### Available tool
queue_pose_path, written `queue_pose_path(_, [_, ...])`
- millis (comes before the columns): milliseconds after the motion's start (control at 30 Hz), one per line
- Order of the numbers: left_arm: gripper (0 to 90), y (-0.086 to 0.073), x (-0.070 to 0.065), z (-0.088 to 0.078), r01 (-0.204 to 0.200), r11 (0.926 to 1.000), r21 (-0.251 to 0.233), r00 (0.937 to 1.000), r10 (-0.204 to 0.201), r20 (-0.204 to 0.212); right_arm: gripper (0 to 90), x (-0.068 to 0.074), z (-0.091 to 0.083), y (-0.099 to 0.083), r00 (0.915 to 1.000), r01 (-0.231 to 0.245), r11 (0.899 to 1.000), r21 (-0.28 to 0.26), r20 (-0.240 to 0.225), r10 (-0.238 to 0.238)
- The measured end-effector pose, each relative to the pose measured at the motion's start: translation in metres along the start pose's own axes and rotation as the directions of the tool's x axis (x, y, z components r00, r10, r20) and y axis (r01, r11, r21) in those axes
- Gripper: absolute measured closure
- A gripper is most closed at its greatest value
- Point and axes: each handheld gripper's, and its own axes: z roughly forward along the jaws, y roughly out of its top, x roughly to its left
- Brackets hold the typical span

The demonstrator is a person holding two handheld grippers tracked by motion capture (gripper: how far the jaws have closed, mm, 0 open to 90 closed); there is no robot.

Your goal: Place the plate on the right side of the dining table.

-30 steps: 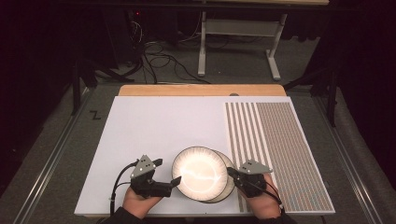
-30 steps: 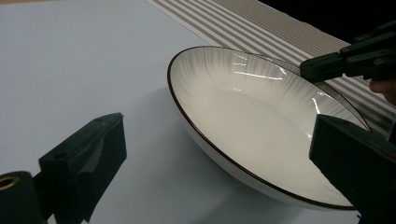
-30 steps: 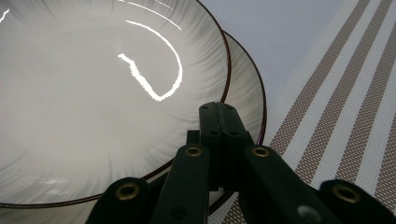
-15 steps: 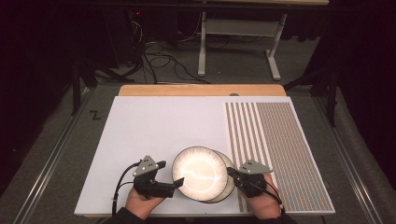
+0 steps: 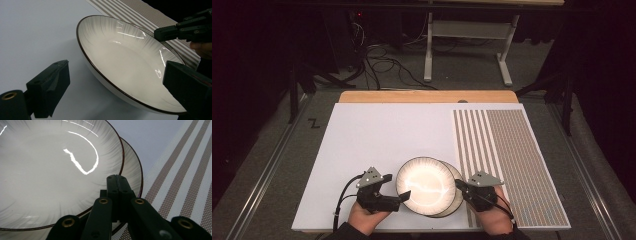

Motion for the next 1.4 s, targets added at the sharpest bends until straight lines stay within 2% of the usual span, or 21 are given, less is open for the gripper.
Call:
queue_pose_path(733, [12.8,-0.001,-0.001,0.003,0.008,0.9998,0.017,0.9997,-0.009,0.021,90.0,0.0,0.0,0.0,1.0,-0.004,1.0,-0.003,-0.001,0.004])
queue_pose_path(1300, [14.6,-0.001,-0.001,0.003,0.011,0.9998,0.019,0.9996,-0.011,0.026,90.0,-0.001,0.002,-0.001,0.9992,-0.033,0.999,0.001,-0.023,0.033])
queue_pose_path(1367, [14.7,-0.001,-0.001,0.003,0.012,0.9997,0.019,0.9996,-0.012,0.026,90.0,0.003,0.005,0.0,0.9993,-0.02,1.0,0.007,-0.031,0.02])
queue_pose_path(1400, [15.0,-0.001,-0.001,0.003,0.015,0.9997,0.018,0.9996,-0.015,0.022,90.0,0.009,0.008,0.001,0.9991,0.01,1.0,0.012,-0.04,-0.01])
